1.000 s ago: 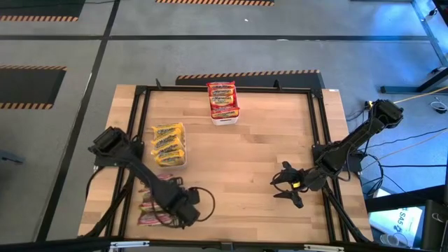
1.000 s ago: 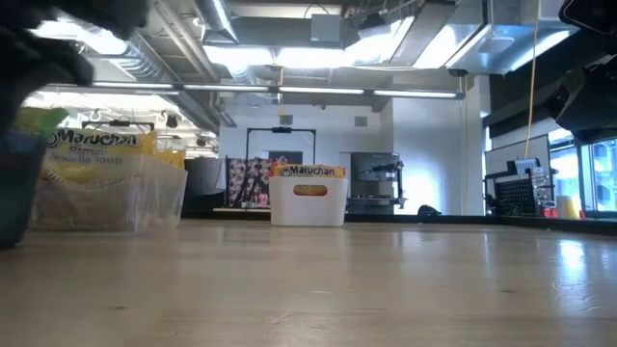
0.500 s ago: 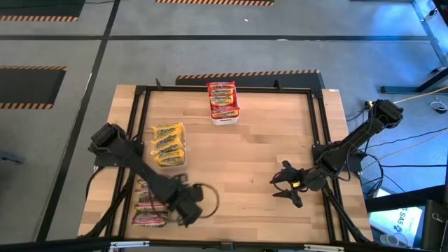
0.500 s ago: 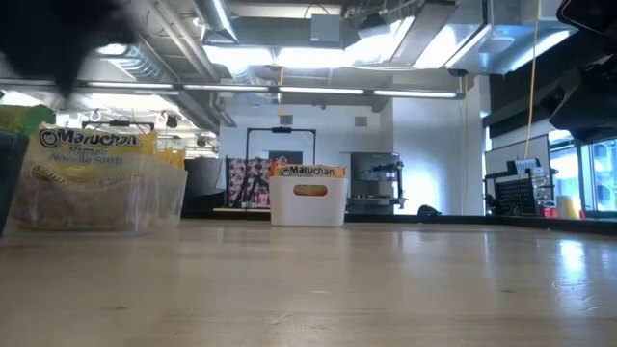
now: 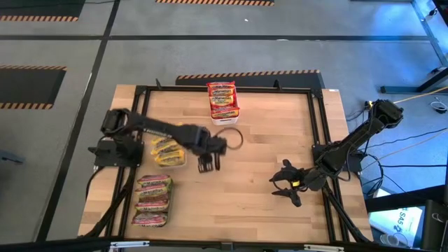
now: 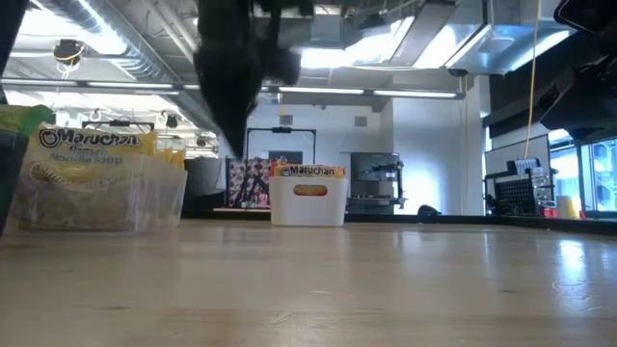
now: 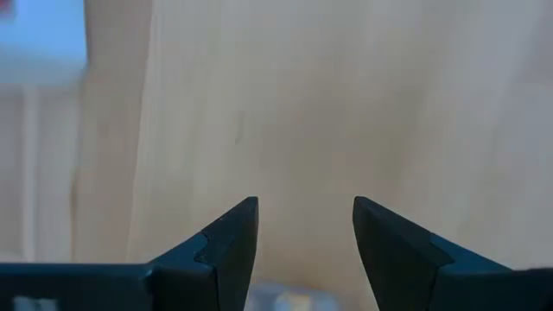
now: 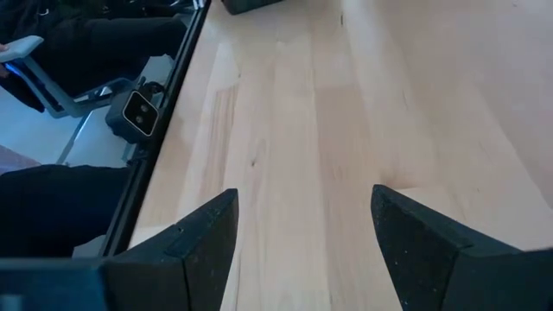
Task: Sort Maruchan noodles
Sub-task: Adjust the bins
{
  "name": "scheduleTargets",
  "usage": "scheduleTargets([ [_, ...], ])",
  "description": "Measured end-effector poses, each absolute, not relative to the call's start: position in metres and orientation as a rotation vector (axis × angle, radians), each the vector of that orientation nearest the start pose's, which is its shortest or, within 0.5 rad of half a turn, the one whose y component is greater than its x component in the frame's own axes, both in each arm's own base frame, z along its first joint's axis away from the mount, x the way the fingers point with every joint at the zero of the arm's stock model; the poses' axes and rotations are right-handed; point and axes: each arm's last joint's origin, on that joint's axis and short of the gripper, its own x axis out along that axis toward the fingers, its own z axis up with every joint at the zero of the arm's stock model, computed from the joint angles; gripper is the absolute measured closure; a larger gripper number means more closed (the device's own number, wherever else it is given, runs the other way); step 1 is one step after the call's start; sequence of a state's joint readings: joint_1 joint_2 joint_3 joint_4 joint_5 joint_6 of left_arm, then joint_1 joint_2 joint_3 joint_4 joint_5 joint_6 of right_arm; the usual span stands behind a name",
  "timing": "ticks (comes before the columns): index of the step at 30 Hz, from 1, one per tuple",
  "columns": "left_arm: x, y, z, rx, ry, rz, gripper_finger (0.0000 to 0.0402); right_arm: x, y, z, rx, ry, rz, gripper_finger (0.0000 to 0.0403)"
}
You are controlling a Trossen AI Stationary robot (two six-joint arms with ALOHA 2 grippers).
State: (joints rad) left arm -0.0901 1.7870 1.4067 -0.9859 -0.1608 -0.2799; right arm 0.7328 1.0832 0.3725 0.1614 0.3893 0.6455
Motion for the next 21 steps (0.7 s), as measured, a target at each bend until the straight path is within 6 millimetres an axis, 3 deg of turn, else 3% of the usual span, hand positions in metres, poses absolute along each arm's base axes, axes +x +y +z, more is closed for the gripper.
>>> scheduleTargets([
  [4,0.331,0.014,0.205,-0.164,1.446,0.28,0.0218,0.157,0.126,0.172,0.317,0.553,0.153,0.0162],
  [8,0.315,0.035,0.183,-0.224,1.54,0.289,0.0218,0.157,0.126,0.172,0.299,0.551,0.154,0.0162],
  [13,0.302,0.037,0.167,-0.236,1.61,0.302,0.0217,0.156,0.125,0.17,0.283,0.568,0.149,0.0162],
  [21,0.284,0.022,0.158,-0.197,1.762,0.29,0.0217,0.155,0.124,0.168,0.27,0.586,0.142,0.0162],
])
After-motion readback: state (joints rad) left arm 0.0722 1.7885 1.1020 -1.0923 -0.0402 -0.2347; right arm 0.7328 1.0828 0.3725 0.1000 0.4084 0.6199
